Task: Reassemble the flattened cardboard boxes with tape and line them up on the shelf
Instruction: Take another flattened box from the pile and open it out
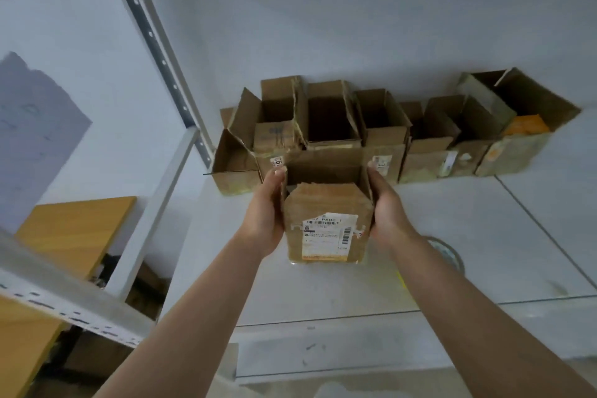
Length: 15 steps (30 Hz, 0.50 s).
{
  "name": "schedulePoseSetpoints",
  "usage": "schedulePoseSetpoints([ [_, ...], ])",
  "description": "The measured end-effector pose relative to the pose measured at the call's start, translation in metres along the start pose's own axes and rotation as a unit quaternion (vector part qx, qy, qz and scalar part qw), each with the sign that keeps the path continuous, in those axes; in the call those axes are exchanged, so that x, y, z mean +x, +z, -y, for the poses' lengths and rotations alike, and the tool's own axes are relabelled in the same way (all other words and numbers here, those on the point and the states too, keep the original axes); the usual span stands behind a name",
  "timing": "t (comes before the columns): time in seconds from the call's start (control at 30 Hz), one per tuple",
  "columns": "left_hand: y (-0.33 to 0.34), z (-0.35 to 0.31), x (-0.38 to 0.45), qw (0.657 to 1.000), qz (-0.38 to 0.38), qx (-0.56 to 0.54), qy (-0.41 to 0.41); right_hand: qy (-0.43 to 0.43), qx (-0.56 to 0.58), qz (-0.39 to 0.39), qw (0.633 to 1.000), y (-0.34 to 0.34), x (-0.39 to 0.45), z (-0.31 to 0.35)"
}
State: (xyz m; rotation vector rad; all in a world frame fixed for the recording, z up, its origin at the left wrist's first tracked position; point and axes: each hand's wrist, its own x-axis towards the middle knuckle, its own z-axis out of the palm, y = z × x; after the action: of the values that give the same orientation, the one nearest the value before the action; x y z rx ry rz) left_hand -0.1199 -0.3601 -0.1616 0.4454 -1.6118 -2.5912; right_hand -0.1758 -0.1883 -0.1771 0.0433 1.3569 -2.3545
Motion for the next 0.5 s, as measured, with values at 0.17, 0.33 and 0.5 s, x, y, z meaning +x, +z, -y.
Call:
schedulePoseSetpoints([
  [0.17, -0.021, 0.013, 0.006, 0.998, 0.031, -0.012, -0.048, -0.006, 0.001, -0.066, 0.998, 0.006, -0.012, -0.022],
  [0.33, -0.027, 0.023, 0.007, 0.997, 0.076, -0.005, -0.013, -0.076, -0.061, -0.067, 0.993, 0.000, -0.014, -0.031],
  [0.5, -0.028, 0.019, 0.007, 0.992, 0.121, -0.013, 0.044, -0.184, -0.101, -0.055, 0.976, 0.000, -0.018, -0.030],
])
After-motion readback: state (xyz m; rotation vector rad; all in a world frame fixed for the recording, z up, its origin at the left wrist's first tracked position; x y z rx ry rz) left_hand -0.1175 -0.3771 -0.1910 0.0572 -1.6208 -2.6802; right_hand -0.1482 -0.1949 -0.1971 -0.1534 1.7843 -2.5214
